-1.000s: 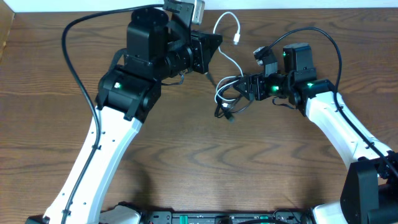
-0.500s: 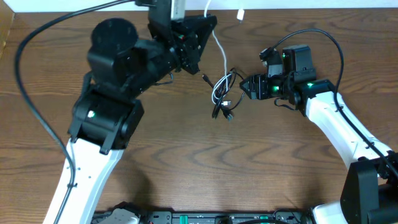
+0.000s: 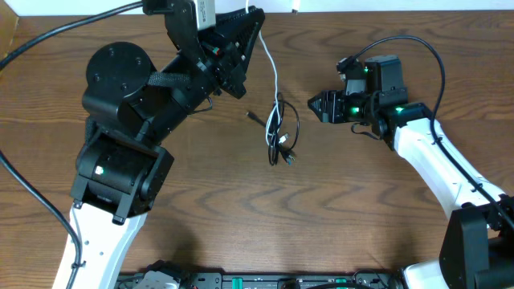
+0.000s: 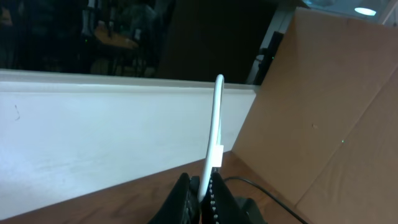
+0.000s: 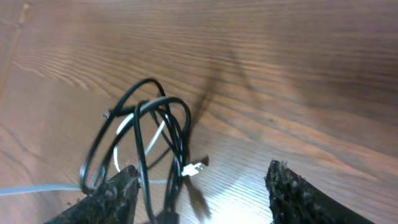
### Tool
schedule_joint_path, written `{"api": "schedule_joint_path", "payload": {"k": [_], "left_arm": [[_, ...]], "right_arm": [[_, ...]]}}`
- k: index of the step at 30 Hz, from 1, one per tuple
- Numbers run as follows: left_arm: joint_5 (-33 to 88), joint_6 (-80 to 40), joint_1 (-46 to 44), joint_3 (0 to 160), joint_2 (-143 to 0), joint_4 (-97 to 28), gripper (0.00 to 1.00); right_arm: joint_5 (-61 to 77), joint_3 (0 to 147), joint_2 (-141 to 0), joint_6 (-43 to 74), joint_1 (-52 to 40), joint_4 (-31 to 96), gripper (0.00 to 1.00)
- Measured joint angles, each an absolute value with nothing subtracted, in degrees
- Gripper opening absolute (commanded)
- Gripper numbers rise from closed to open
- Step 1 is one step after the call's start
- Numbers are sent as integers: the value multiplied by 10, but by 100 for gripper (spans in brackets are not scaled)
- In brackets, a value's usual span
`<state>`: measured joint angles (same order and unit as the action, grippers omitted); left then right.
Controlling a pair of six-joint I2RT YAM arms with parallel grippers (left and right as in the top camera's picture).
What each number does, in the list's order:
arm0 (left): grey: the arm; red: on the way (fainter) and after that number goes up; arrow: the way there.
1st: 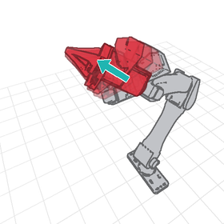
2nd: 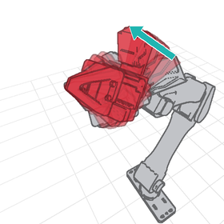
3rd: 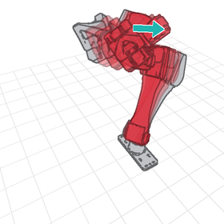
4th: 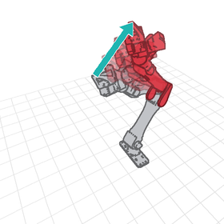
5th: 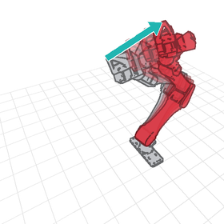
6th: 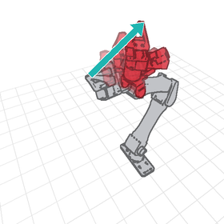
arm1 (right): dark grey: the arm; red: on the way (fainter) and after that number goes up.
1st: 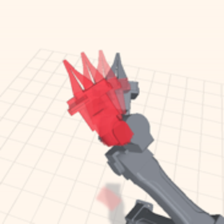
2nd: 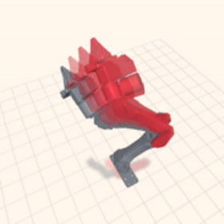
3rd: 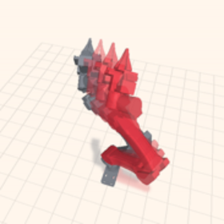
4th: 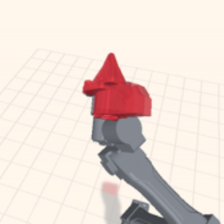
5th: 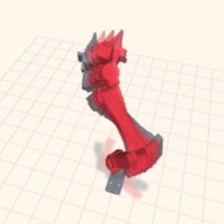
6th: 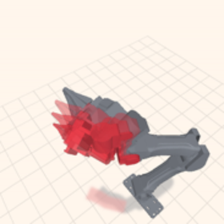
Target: Untangle cables
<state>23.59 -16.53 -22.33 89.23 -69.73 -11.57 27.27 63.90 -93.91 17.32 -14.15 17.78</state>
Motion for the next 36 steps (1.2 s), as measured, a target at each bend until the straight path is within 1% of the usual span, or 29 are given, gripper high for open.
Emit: {"api": "schedule_joint_path", "payload": {"k": [7,12,16,22,29,33,36], "left_arm": [[236,-169,-223,892,-698,-111,8],[229,-178,-223,892,-702,-58,7],[188,-180,-223,892,-702,-26,7],[135,-181,-223,892,-702,-23,7],[117,-181,-223,892,-706,-30,7],[116,-182,-223,892,-718,-32,8],[116,-182,-223,892,-724,-33,8]], "right_arm": [[280,639,-944,213,-177,159,58],[286,639,-971,226,-191,147,58],[288,639,-986,230,-191,147,58],[335,639,-986,175,-191,139,63],[425,639,-986,86,-197,139,67],[444,639,-986,51,-207,153,67],[427,639,-987,38,-217,163,62]]}}
